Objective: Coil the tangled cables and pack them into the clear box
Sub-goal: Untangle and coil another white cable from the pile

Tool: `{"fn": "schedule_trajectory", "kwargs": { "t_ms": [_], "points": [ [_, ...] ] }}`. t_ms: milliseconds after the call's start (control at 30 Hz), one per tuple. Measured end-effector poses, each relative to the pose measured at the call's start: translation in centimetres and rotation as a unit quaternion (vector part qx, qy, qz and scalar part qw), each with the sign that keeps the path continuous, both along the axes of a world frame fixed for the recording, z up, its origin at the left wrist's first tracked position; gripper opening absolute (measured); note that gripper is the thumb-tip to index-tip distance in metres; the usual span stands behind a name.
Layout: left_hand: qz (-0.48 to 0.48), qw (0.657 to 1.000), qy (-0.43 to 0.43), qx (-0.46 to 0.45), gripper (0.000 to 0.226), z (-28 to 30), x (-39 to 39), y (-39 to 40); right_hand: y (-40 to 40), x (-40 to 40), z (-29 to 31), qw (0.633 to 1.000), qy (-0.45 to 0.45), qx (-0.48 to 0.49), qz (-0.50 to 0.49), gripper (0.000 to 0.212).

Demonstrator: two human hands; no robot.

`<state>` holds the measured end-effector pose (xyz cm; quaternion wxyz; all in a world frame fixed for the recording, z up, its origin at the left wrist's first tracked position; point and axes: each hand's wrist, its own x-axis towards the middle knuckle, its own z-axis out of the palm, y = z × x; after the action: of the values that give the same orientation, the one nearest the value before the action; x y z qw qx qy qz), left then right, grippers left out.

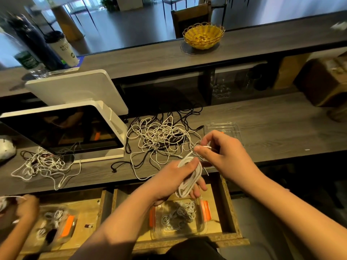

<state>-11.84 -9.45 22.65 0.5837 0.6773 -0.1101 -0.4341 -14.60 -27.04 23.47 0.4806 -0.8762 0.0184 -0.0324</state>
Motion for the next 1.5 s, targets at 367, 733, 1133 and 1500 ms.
{"fn": "schedule_trajectory", "kwargs": {
  "t_ms": [367,733,1133,1500],
  "points": [
    [0.198,0.974,-0.041,-0.105,0.042,-0.3,-1.4,-1.4,2.9,-1.3,-1.5,0.986,0.078,0.143,-0.023,0.051],
    [0.206,0.968,-0.050,-0.133,0.055,0.4,-2.4,-1.3,2.7,-2.7,-1.6,0.914,0.168,0.336,0.156,0.032],
    [0.293,0.947,-0.001,-0.131,0.028,0.3,-2.2,-0.4,0.7,-3.6,-2.3,0.898,0.231,0.299,0.223,0.017],
    [0.206,0.925,-0.305,0.093,0.044,-1.8,-3.7,-0.1,0.3,-4.2,-2.7,0.901,0.264,0.222,0.263,0.015]
  ]
}}
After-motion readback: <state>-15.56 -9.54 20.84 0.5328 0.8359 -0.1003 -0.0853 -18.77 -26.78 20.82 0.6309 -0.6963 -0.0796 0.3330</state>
